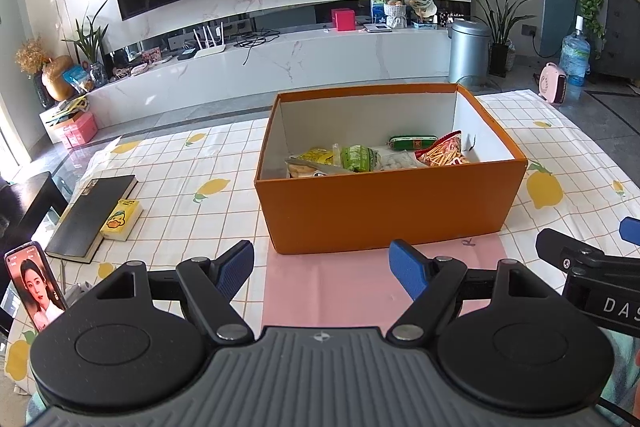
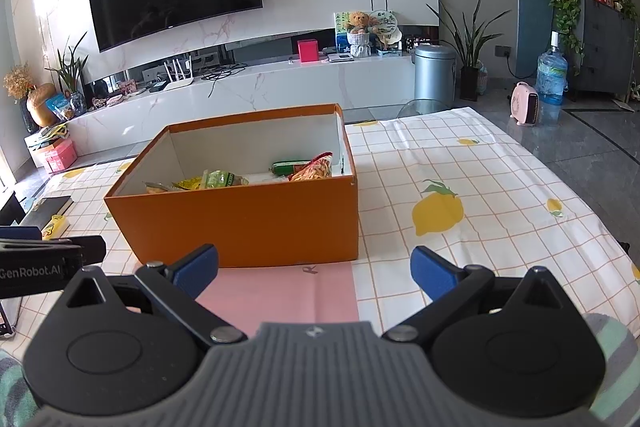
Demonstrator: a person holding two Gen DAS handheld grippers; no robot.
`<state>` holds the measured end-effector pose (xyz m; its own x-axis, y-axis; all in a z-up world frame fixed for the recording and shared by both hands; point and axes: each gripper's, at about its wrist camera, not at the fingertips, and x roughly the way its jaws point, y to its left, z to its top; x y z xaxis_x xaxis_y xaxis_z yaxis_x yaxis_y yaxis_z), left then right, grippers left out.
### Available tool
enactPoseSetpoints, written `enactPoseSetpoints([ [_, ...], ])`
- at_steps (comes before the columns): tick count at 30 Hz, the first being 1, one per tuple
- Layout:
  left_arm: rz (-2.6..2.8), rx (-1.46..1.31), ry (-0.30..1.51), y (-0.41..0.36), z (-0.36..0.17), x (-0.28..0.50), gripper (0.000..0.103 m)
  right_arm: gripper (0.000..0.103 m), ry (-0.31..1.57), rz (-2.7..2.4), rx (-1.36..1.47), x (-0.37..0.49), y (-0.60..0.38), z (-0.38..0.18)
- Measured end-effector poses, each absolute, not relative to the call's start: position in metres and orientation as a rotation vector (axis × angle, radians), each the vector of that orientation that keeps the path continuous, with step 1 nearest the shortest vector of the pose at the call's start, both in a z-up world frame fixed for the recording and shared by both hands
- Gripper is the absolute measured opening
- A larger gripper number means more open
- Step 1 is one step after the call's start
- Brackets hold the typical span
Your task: Organize snacks
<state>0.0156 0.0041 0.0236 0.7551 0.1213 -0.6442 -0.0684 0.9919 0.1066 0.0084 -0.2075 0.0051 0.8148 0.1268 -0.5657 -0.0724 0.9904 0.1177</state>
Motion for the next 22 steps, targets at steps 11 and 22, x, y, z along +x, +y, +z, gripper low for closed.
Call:
enactPoseSetpoints([
  [11, 0.116, 0.070, 0.701, 0.0032, 0.0242, 0.0141, 0.090, 0.099, 0.616, 0.108, 0.088, 0.0083, -0.2066, 0.0032],
  [22, 0.062, 0.004, 0.640, 0.0032, 0.0313, 0.0080, 0.090, 0.099, 0.629, 0.105, 0.095, 0.0079, -0.2078, 0.0023],
])
